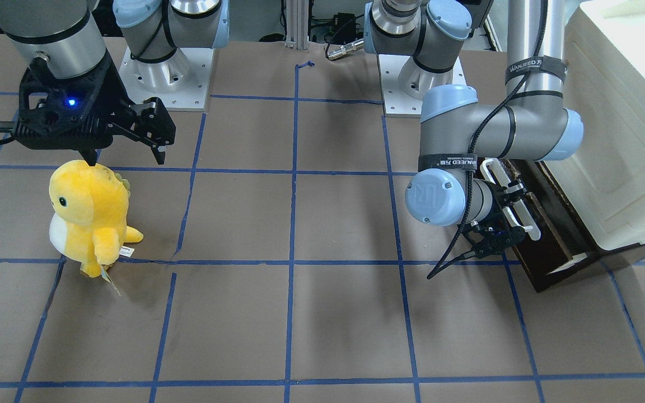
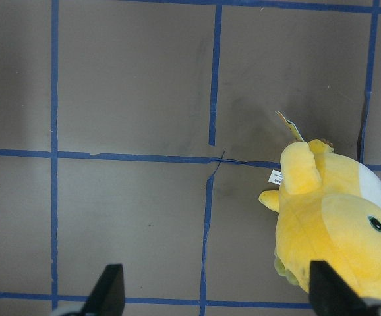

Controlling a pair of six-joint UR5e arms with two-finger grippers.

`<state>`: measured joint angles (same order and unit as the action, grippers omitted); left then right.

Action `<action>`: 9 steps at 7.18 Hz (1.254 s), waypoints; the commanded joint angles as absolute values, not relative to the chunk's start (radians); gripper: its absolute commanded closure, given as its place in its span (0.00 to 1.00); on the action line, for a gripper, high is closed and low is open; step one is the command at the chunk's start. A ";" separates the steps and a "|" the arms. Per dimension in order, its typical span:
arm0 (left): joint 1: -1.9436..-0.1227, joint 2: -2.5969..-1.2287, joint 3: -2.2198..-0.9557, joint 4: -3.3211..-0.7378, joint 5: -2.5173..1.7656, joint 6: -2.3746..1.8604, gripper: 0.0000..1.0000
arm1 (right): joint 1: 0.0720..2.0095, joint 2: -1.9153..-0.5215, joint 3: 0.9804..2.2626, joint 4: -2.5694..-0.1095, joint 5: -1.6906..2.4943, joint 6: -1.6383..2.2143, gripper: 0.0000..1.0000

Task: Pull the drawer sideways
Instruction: 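Pull the drawer outward by its handle with the left gripper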

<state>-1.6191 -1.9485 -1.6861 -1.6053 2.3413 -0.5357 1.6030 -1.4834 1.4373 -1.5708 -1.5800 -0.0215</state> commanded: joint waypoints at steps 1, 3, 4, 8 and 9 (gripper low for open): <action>-1.637 -1.959 -1.671 -1.631 2.335 -0.567 1.00 | 1.603 -1.483 1.437 -1.571 -1.580 -0.021 0.00; -1.644 -1.962 -1.671 -1.631 2.332 -0.577 1.00 | 1.603 -1.483 1.437 -1.571 -1.582 -0.021 0.00; -1.647 -1.963 -1.671 -1.631 2.316 -0.580 1.00 | 1.603 -1.483 1.437 -1.571 -1.580 -0.021 0.00; -1.698 -2.006 -1.573 -1.749 2.283 -0.672 1.00 | 1.603 -1.483 1.437 -1.571 -1.582 -0.021 0.00; -1.707 -2.013 -1.569 -1.753 2.280 -0.683 1.00 | 1.603 -1.483 1.437 -1.571 -1.582 -0.021 0.00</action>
